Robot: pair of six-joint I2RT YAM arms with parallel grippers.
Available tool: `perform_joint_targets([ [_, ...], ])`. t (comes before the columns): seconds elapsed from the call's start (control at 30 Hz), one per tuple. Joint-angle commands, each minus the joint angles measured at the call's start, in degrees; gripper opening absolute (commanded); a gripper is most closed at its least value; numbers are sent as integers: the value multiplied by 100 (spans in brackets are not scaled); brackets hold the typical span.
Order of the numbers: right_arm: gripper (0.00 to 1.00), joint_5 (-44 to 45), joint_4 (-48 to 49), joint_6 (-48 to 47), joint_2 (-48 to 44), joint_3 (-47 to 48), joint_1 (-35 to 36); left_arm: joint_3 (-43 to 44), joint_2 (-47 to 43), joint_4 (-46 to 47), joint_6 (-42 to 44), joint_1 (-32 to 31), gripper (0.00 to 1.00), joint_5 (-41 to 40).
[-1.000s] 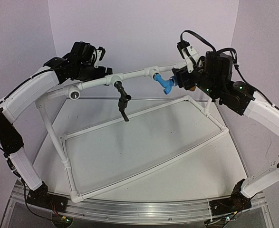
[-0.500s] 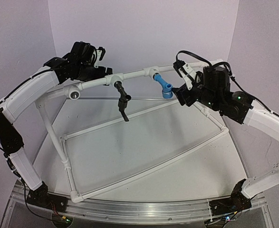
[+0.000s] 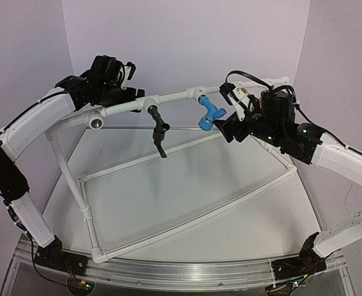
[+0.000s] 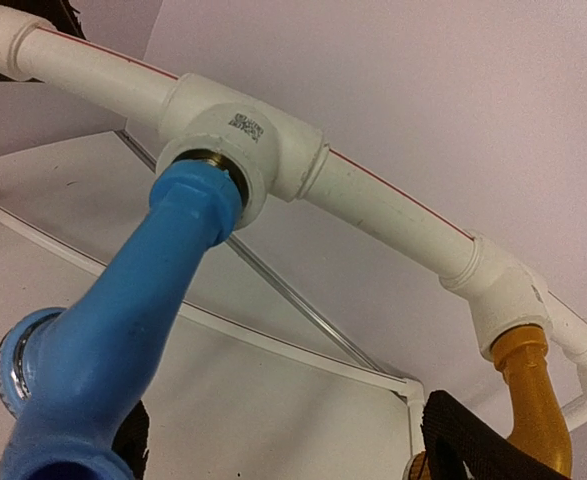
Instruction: Install the water faucets
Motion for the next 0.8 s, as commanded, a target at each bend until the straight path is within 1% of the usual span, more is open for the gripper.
perform_joint_targets([
  [0.0,94,-336,625,112,2,55,198,-32,-392,204,-34,-53,91,33],
  [0.17,96,11,739,-192,90,9,418,-113,-452,217,-51,-52,91,26],
  [0.4,98,314,1180,-802,-157,-584,628,-223,-540,240,-58,-52,91,17],
  [0.5,98,463,1287,-883,-208,-749,626,-224,-564,252,-51,-53,91,31],
  [0.77,98,607,1344,-929,-131,-734,627,-214,-584,238,-53,-52,91,40],
])
